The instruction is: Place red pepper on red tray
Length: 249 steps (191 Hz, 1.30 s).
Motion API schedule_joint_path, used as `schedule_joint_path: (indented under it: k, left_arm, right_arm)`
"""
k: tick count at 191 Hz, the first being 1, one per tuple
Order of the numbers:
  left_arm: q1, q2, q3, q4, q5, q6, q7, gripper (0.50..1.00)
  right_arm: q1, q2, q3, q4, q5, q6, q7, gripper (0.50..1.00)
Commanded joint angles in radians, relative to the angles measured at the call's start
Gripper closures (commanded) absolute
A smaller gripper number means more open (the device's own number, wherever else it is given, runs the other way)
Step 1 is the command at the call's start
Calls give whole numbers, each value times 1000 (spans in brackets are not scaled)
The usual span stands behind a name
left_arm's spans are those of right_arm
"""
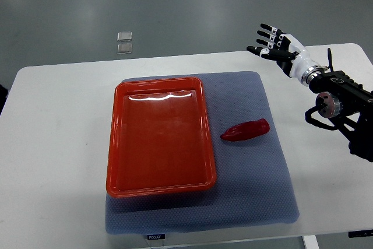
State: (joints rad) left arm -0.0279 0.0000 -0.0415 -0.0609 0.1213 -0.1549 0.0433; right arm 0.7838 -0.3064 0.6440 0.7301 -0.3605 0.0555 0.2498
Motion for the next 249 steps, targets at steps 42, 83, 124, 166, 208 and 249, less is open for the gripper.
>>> schedule_joint_path:
  k: [42, 83, 124, 166, 208, 249]
  left_arm:
    - [3, 0, -3, -10, 3, 0, 3, 500]
    - [6, 0, -3, -10, 3, 0, 3, 500]
    - [6, 0, -3, -10, 1, 0, 3, 500]
    - [6, 0, -3, -10, 3, 0, 1, 500]
    - [6, 0, -3, -10, 3, 0, 1, 500]
    - [6, 0, -3, -10, 3, 0, 1, 500]
  right_arm:
    - [-5, 1, 0, 0, 0, 1, 0, 587]
    - [-1, -14, 0, -2, -2, 3, 0, 587]
    - [-1, -16, 0, -2, 0, 21, 0, 587]
    - [2, -19, 0, 0, 0, 26, -3, 587]
    - [2, -68, -1, 9, -3, 40, -3, 587]
    - [6, -111, -15, 48, -28, 69, 2, 587]
